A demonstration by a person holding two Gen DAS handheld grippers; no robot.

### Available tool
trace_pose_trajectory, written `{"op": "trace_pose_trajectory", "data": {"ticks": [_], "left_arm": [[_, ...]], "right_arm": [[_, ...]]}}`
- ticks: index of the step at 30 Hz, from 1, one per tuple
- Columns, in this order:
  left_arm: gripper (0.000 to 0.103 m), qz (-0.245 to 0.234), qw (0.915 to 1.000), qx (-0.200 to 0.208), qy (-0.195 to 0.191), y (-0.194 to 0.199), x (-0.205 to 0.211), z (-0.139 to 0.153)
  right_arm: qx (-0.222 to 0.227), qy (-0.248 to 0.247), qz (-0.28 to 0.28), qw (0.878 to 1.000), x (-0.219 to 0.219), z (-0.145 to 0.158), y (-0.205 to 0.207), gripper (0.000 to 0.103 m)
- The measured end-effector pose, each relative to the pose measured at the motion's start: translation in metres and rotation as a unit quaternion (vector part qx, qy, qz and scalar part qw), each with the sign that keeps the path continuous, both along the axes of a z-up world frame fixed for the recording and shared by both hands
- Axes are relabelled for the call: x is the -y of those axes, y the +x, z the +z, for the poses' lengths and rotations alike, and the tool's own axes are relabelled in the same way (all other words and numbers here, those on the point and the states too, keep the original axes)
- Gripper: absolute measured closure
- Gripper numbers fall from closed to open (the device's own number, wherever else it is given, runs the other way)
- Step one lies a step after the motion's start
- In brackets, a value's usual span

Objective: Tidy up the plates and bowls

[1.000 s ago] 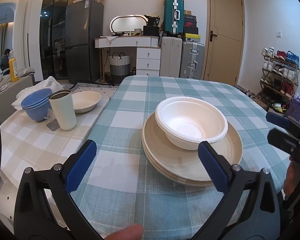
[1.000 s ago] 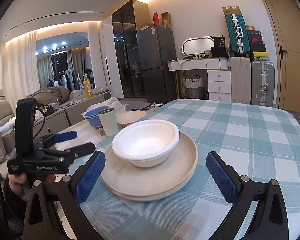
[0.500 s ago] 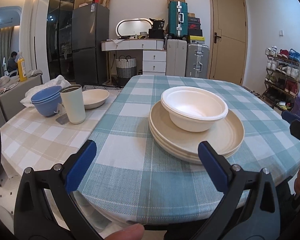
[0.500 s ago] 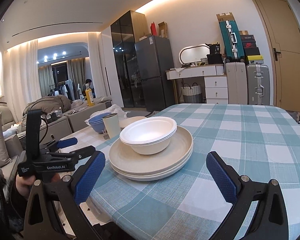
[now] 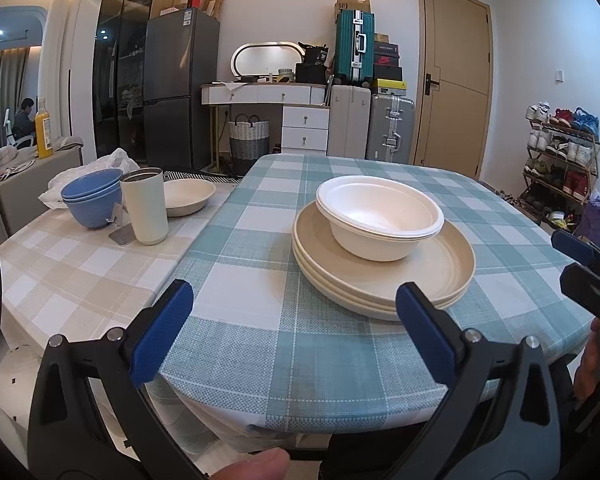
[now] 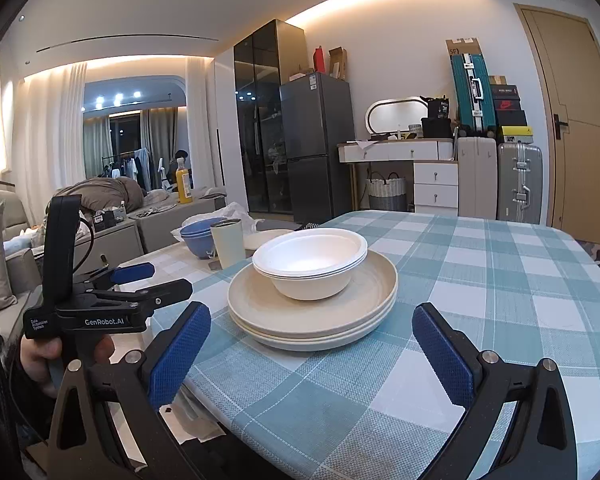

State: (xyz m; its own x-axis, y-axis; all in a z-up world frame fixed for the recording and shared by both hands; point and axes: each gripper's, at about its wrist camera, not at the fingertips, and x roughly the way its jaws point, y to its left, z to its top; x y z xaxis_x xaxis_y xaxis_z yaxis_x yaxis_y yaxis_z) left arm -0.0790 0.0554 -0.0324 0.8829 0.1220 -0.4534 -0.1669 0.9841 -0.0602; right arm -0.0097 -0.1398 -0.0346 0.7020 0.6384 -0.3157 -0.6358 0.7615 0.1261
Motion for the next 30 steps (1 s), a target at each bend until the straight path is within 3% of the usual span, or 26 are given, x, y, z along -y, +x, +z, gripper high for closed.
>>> {"op": "trace_pose_trajectory", "data": {"ticks": [30], "left_arm": [[0.002, 0.004, 1.0, 0.007, 0.0, -0.0006, -0.0015, 0.0019]], "right_arm": [[-0.001, 0.001, 0.0, 1.0, -0.0009, -0.0002, -0.0011, 0.0]]}}
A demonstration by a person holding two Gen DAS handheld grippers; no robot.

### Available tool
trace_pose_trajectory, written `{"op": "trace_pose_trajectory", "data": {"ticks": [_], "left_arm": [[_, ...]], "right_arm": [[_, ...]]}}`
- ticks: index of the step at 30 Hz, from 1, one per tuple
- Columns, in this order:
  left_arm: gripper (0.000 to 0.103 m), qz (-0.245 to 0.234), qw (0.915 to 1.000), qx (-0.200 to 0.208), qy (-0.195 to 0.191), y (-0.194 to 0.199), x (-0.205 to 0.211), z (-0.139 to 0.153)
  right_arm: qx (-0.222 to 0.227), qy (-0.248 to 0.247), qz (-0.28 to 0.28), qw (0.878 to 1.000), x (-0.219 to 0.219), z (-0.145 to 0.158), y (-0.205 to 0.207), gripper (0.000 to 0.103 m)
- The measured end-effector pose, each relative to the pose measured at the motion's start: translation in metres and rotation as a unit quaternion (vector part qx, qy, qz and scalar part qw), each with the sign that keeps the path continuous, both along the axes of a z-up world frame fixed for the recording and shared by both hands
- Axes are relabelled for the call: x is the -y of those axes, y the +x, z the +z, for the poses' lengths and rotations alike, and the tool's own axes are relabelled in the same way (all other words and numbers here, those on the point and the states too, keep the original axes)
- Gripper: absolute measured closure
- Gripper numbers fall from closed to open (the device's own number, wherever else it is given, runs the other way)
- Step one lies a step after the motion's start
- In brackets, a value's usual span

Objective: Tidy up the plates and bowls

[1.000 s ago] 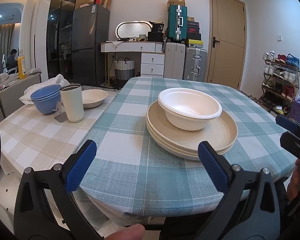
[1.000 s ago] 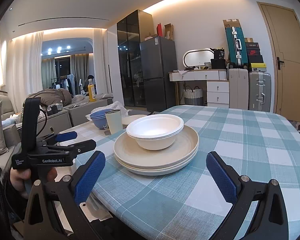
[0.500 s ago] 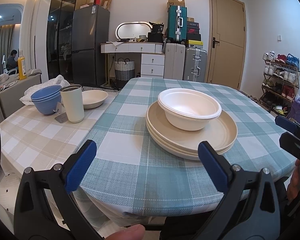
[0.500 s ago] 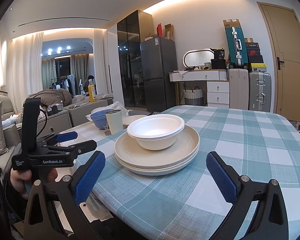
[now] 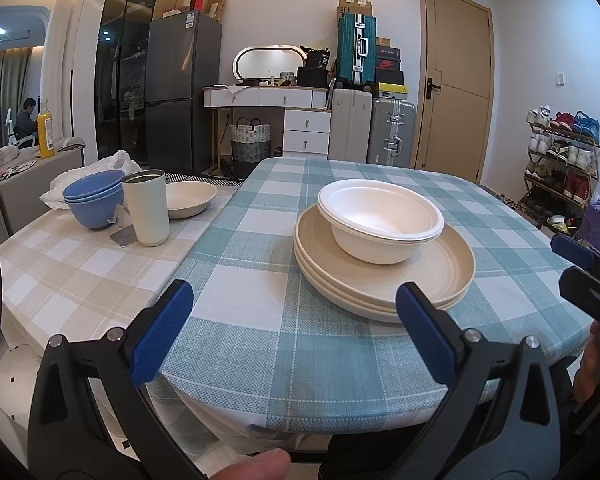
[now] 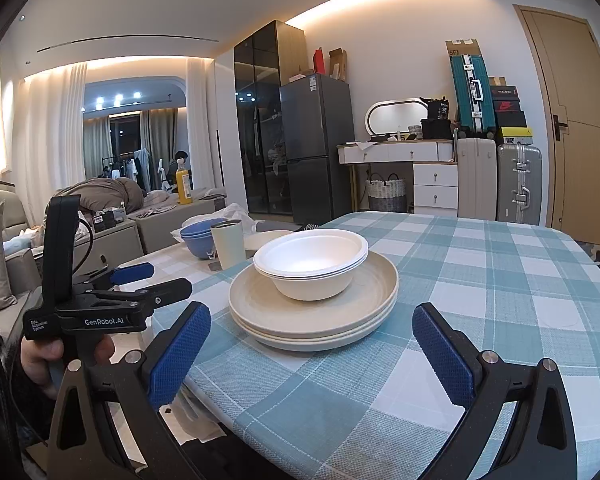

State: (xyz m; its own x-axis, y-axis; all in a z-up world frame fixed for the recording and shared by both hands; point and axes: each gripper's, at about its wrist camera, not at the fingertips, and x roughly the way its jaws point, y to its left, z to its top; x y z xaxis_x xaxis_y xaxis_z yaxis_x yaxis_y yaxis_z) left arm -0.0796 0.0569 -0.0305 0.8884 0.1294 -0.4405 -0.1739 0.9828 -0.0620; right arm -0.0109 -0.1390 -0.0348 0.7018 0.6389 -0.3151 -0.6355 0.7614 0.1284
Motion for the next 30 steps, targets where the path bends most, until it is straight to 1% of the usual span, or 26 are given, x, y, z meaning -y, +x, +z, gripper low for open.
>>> {"op": "trace_pose_trajectory", "data": {"ticks": [30], "left_arm": [[0.002, -0.001, 1.0, 0.005, 0.002, 0.0003, 0.0024, 0.0005]], "right_arm": [[0.003, -0.006, 0.002, 1.0, -0.0017, -0.0011, 0.0008, 0.0]]}}
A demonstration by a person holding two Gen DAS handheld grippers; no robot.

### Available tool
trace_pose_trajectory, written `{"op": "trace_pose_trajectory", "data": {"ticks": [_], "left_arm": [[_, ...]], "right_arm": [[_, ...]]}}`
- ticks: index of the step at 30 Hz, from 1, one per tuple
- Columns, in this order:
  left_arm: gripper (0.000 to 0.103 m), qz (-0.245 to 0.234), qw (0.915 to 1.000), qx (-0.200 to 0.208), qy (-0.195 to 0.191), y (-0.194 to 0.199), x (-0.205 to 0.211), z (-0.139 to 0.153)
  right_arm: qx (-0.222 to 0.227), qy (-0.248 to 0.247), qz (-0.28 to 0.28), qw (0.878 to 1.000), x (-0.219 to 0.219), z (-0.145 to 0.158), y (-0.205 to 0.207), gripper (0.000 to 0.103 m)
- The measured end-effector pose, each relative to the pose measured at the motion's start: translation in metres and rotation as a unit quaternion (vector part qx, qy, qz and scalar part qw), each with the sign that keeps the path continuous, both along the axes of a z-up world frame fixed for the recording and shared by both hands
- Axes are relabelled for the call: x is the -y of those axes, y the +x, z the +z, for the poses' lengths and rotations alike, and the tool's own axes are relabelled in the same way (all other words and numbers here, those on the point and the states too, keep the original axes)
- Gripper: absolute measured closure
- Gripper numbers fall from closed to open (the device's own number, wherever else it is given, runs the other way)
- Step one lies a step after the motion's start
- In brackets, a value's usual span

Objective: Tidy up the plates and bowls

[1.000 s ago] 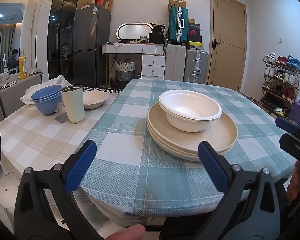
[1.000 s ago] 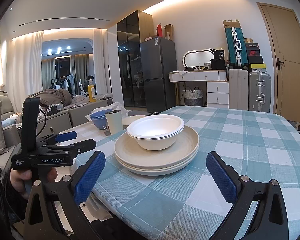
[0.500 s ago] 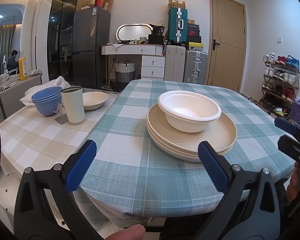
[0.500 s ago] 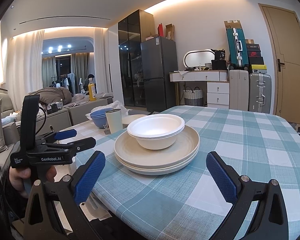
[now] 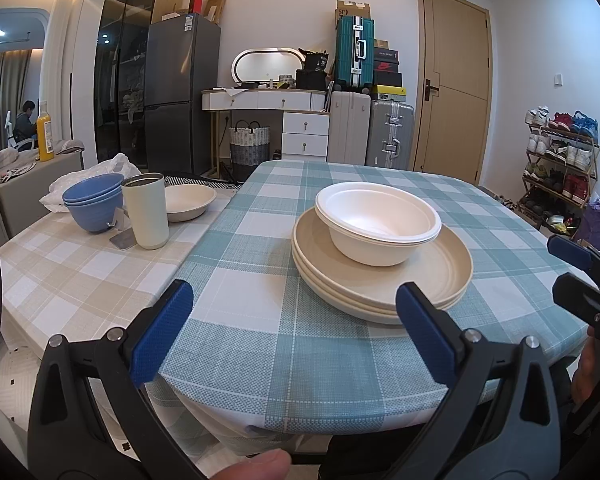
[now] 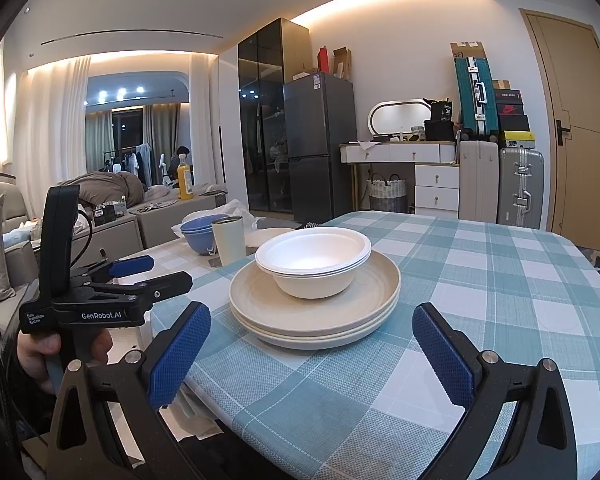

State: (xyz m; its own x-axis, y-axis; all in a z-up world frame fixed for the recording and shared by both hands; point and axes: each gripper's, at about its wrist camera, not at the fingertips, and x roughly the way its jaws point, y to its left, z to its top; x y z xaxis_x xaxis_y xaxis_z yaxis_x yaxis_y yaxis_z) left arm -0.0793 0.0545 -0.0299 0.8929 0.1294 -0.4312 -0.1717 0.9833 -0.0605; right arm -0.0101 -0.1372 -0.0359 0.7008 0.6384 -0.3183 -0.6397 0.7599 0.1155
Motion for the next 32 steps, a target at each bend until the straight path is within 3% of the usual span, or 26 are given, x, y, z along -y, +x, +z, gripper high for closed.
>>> {"op": "trace_pose_trajectory", "data": {"ticks": [32], "left_arm": [[0.002, -0.005, 1.0, 0.006, -0.001, 0.0032, 0.0039, 0.0036]], "right_arm": [[0.001, 0.0, 0.001, 1.0, -0.0003, -0.0009, -0.0004, 0.0]]}}
